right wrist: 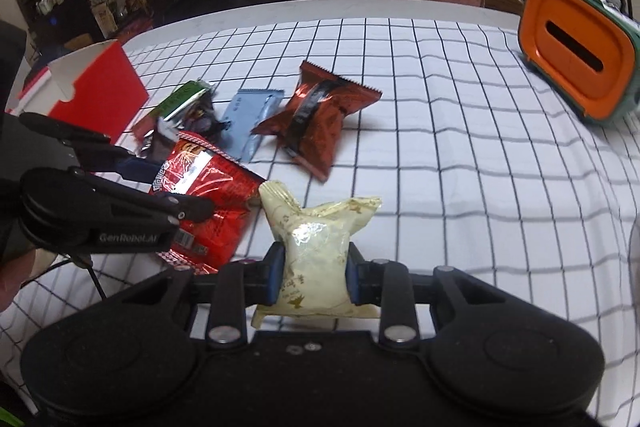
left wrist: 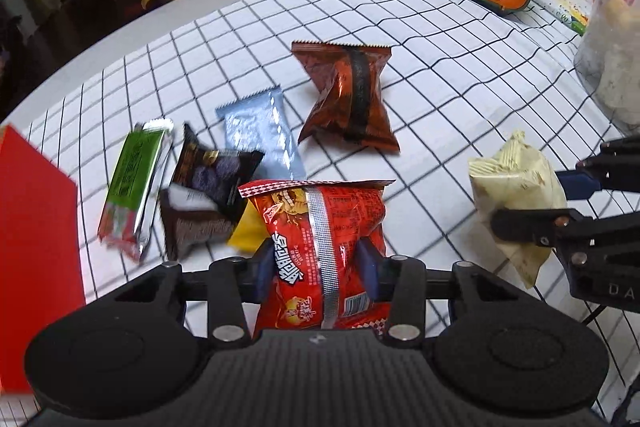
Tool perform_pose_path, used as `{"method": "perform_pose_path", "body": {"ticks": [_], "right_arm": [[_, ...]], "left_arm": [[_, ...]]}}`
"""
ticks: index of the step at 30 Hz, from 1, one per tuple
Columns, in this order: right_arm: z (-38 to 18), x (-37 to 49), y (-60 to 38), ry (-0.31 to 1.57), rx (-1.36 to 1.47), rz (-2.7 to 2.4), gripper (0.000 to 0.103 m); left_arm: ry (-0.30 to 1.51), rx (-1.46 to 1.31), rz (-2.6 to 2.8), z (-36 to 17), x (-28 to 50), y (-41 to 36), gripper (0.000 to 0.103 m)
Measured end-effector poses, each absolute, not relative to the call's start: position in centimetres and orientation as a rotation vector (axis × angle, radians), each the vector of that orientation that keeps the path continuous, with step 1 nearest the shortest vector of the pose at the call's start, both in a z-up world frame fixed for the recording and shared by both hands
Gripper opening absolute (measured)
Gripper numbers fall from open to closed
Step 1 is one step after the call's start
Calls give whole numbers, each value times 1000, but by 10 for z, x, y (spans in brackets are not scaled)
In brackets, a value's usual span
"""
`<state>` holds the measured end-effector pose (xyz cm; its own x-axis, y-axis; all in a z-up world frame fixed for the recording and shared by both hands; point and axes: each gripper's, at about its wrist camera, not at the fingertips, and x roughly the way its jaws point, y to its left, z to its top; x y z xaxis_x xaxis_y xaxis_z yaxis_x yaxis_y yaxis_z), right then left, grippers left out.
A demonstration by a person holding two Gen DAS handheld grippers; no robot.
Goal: Organize snacks
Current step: 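Grasp the cream-colored snack bag with the right gripper while the left gripper grasps the red chip bag, then lift the cream bag with the right gripper while the left gripper carries the red chip bag over the box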
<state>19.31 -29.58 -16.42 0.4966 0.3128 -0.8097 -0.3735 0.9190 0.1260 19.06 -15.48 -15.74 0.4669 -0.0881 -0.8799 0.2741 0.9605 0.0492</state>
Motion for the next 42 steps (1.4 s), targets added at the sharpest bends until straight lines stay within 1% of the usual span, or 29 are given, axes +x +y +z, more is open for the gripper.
{"method": "perform_pose_path", "body": {"ticks": [7,9,11,13,15,19,21,30,32,33,34,42], "right_arm": [[-164,168,-294,963,-29,412,29],[-164,163,-297,965,-13,406,29],[-165,158,-300,967,-7,400,29],[-166,155,-303,969,4,395,29],[-166,151,-306,972,17,392,29],[-169,146,-311,978,27,381,29],[-170,144,-312,980,28,373,29],[-171,138,-316,983,37,355,29],[-171,137,-317,983,38,352,29],[-171,137,-317,984,39,352,29],[-171,138,-317,985,39,350,29],[-168,139,-310,980,31,351,29]], "left_arm": [[1080,196,-200,-158,173,-150,43],[1086,200,-189,-159,171,-151,46],[1094,207,-171,-161,170,-153,54],[1101,212,-158,-162,168,-157,72],[1100,203,-157,-163,166,-161,79],[1118,260,-84,-172,170,-178,79],[1128,249,-55,-177,173,-181,81],[1160,182,-7,-183,183,-181,81],[1162,166,1,-183,184,-178,78],[1162,160,3,-183,184,-177,74],[1160,153,1,-183,184,-176,73],[1162,116,-9,-180,179,-164,72]]}}
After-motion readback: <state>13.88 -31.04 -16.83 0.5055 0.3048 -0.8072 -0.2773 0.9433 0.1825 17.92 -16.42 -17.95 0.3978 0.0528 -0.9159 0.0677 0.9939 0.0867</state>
